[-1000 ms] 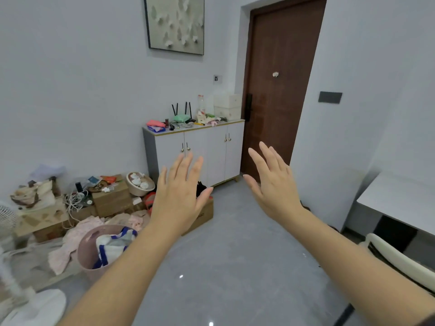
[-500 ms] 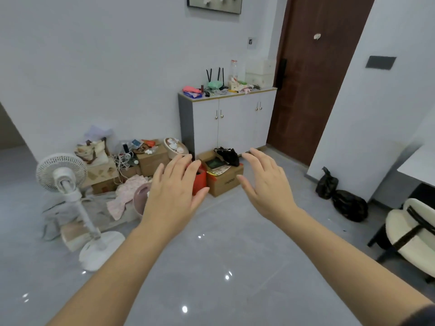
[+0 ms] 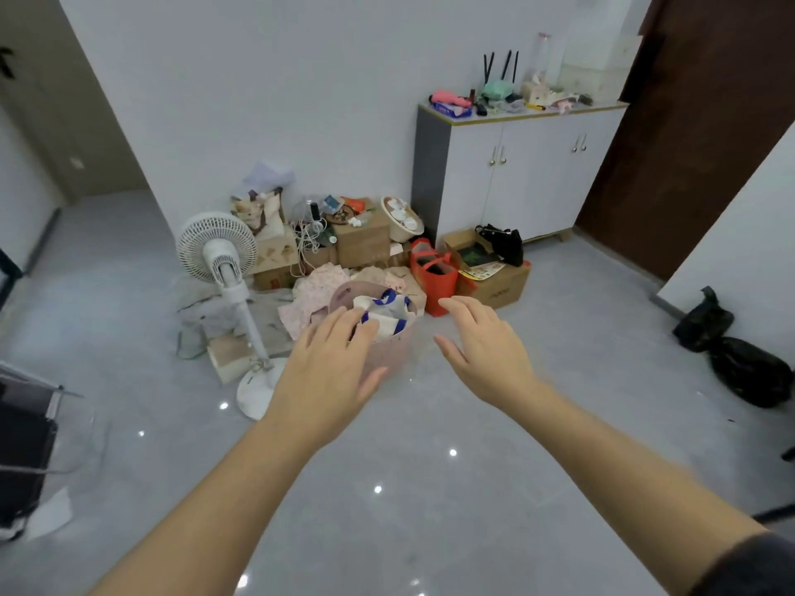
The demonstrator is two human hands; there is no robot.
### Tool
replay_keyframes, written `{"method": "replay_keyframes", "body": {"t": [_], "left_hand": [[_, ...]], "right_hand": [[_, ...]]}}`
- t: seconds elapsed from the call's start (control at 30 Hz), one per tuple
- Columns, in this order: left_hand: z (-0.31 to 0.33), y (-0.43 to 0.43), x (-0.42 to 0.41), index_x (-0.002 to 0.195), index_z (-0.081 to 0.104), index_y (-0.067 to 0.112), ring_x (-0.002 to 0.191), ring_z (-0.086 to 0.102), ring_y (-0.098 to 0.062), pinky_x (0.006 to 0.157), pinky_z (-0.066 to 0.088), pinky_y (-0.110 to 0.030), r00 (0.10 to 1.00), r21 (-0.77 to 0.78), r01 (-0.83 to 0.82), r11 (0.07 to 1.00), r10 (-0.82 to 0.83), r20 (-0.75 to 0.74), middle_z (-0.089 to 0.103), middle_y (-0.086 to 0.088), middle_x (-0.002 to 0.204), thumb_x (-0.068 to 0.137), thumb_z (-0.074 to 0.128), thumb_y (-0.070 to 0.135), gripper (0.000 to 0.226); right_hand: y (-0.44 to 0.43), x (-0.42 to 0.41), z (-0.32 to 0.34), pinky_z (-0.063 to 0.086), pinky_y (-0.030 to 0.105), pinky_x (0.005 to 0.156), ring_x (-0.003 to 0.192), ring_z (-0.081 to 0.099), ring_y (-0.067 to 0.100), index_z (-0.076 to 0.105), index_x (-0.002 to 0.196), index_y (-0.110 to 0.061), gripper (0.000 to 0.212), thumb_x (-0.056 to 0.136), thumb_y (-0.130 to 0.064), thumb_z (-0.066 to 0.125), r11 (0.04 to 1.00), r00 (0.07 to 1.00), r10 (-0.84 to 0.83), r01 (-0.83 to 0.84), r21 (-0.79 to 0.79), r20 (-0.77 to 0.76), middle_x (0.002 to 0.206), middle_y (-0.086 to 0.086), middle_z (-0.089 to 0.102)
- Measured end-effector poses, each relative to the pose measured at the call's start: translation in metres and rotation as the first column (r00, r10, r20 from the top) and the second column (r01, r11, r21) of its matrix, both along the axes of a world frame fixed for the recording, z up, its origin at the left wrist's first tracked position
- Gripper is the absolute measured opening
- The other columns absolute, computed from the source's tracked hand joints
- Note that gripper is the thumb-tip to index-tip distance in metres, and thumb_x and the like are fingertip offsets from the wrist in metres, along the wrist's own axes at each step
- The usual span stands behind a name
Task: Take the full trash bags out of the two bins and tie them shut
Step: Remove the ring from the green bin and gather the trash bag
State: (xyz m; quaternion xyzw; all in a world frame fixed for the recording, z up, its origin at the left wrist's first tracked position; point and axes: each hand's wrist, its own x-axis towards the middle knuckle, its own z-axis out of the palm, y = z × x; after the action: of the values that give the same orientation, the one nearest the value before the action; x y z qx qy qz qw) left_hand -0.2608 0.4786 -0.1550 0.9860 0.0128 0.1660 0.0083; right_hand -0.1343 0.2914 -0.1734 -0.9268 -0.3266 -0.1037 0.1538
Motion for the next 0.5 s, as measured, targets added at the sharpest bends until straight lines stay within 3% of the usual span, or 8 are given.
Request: {"method": "replay_keyframes", "body": {"t": [0.27, 0.5], "left_hand": [[-0.035, 0.123, -0.052, 0.128, 0.047, 0.018, 0.129, 0.045, -0.022, 0.097, 0.043, -0.037, 0.993, -0.168, -0.106, 0.98, 0.095, -0.074, 0.046, -0.002, 0.14, 0.086, 0.053, 0.041, 0.049], [-0.06, 0.239, -0.145, 0.13, 0.046, 0.018, 0.127, 0.045, -0.023, 0.093, 0.044, -0.038, 0.979, -0.212, -0.167, 0.963, 0.137, -0.147, 0.044, -0.001, 0.141, 0.087, 0.055, 0.039, 0.049]], "right_hand": [[0.147, -0.03, -0.022, 0.048, 0.038, 0.09, 0.122, 0.048, 0.02, 0.041, 0.136, -0.021, 0.047, 0.093, -0.038, 0.049, 0.989, 0.99, 0.113, -0.121, -0.084, -0.089, 0.136, -0.002, 0.049], [0.261, -0.124, -0.035, 0.046, 0.037, 0.09, 0.12, 0.049, 0.021, 0.04, 0.137, -0.019, 0.047, 0.094, -0.039, 0.046, 0.987, 0.979, 0.141, -0.151, -0.057, -0.145, 0.136, 0.0, 0.048]]}}
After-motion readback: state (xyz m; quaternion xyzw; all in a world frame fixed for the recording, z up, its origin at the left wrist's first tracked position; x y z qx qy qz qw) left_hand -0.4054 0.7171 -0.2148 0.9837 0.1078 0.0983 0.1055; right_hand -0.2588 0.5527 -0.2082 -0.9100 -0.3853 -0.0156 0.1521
